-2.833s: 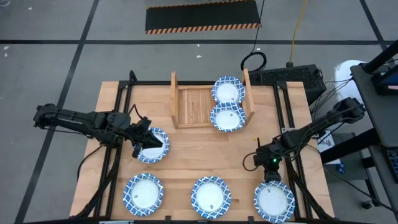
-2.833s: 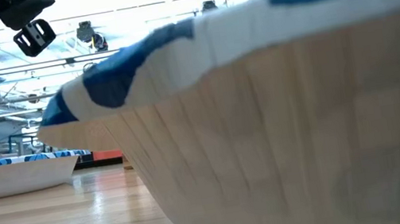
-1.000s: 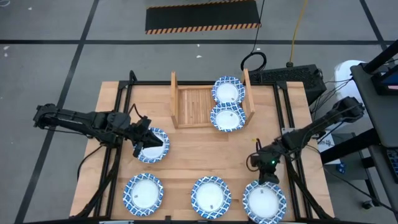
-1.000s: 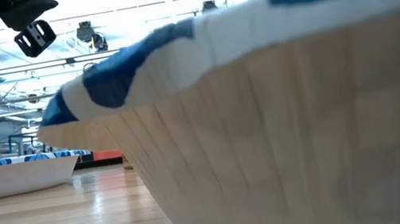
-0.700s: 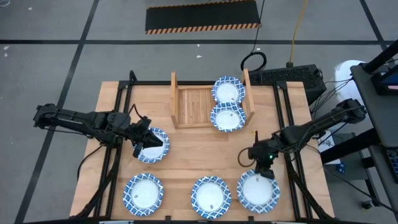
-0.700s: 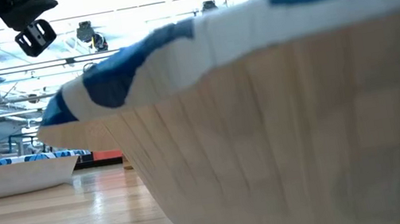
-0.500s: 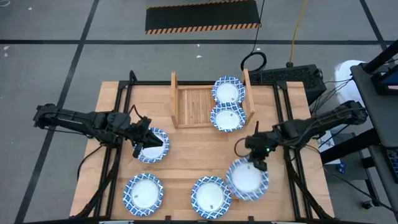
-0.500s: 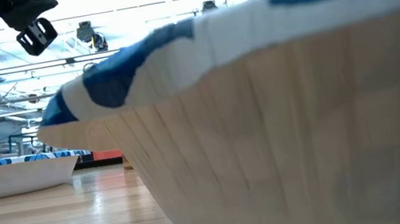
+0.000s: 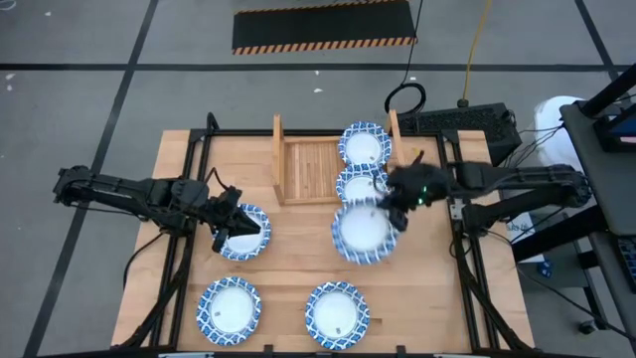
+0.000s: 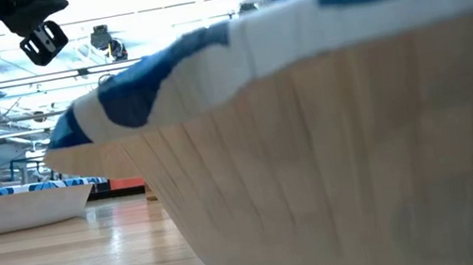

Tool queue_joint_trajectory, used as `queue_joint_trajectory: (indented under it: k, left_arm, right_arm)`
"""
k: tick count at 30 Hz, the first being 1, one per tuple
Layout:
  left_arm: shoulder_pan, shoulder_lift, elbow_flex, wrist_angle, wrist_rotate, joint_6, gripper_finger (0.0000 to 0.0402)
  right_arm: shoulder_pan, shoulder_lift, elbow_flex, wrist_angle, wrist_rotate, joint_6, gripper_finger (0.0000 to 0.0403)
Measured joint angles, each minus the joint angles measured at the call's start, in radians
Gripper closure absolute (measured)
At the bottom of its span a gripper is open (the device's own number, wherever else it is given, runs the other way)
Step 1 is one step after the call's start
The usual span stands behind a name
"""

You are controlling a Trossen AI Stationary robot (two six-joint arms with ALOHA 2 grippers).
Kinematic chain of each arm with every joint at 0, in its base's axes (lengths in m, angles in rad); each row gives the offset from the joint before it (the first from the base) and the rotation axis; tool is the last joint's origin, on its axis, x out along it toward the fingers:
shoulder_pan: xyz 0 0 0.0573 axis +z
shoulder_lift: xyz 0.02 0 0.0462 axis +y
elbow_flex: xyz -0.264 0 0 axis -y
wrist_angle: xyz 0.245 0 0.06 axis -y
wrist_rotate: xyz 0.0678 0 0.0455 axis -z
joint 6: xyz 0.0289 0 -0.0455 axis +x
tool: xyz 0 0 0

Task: Place and stack bowls onto a shelf
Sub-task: Stack the right blue patterned bowl on top of the other blue patterned bowl on the shelf

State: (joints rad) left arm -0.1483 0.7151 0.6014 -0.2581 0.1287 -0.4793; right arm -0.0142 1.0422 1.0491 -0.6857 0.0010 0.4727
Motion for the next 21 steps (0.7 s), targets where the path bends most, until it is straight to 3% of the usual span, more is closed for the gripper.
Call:
queue_joint_trajectory:
  k: [11, 17, 21]
  left_arm:
    - [0.0, 0.0, 0.0, 0.001, 0.0, -0.006, 0.0348]
    - [0.0, 0.0, 0.0, 0.0, 0.0, -0.04, 0.0348]
    - [0.0, 0.0, 0.0, 0.001, 0.0, -0.047, 0.0348]
  right_arm:
    - [-0.33, 0.102, 0.188, 0.007, -0.011, -0.276, 0.0403]
    - [-0.497, 0.211, 0.27, 0.007, -0.182, -0.351, 0.0403]
    - [-0.593, 0.283, 0.324, -0.003, -0.193, -0.411, 0.0403]
